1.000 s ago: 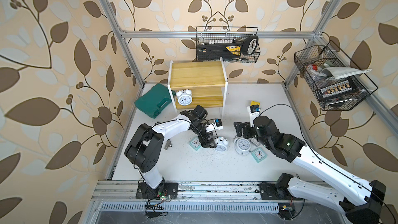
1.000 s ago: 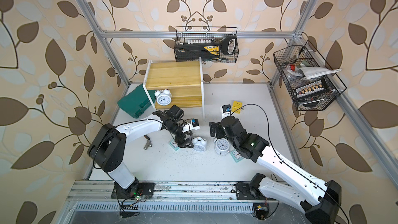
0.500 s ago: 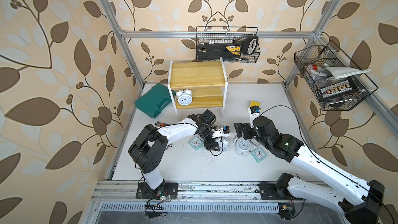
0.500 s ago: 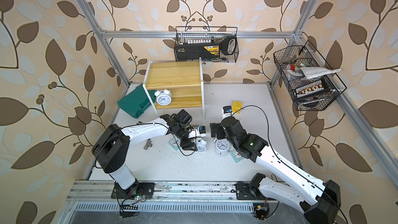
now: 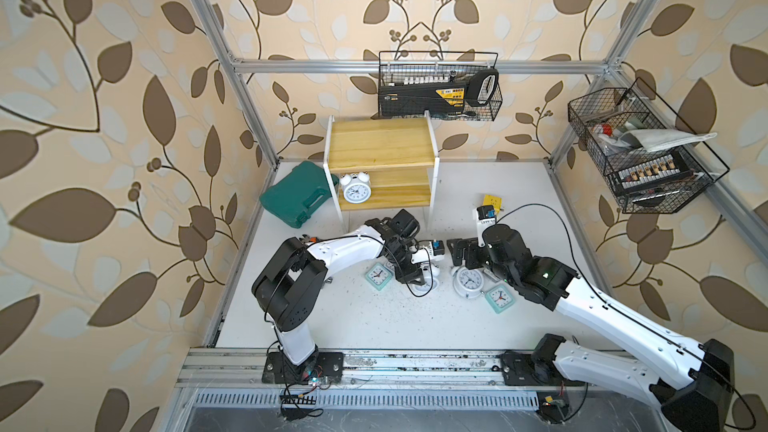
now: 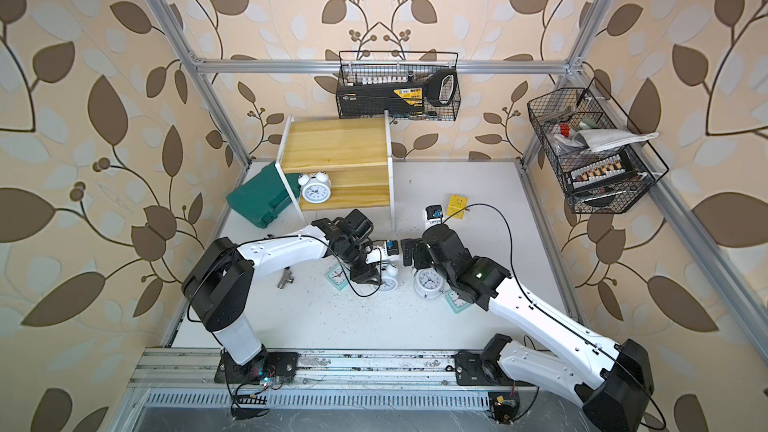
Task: Place the alarm clocks on the shelf by style
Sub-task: Pick up the alarm from the center of the board.
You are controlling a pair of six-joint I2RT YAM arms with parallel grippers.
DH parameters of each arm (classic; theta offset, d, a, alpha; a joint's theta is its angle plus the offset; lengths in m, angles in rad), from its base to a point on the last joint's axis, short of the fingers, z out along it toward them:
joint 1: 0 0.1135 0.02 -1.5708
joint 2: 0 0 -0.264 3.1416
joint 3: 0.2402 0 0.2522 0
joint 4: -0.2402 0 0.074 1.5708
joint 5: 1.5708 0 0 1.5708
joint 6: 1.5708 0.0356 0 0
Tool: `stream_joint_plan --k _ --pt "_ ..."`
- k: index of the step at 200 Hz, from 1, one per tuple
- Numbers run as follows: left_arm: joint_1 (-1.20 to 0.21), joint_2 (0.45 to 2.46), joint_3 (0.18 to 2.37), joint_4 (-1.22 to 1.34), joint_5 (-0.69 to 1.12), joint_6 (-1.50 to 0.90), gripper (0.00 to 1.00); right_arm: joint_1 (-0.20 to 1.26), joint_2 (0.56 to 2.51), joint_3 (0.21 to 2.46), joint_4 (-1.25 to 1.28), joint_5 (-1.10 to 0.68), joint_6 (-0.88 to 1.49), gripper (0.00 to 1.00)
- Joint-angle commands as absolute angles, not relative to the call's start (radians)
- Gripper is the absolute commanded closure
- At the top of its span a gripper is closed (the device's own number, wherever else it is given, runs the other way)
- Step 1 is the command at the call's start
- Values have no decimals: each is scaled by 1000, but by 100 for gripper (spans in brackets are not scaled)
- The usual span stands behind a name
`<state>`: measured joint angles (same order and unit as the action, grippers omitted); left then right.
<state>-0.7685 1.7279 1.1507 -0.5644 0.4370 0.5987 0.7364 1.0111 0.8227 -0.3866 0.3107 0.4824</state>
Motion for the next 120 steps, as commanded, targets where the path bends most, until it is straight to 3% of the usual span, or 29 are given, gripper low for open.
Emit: stream_joint_plan --k 1,72,120 --pt "-737 1661 1199 -626 466 576 64 732 1019 792 -339 268 469 1" --pt "-569 1595 1303 -782 593 479 64 739 1079 781 -222 108 402 6" --pt "-509 1551 1355 -857 611 379 64 839 1157 781 -110 97 304 7"
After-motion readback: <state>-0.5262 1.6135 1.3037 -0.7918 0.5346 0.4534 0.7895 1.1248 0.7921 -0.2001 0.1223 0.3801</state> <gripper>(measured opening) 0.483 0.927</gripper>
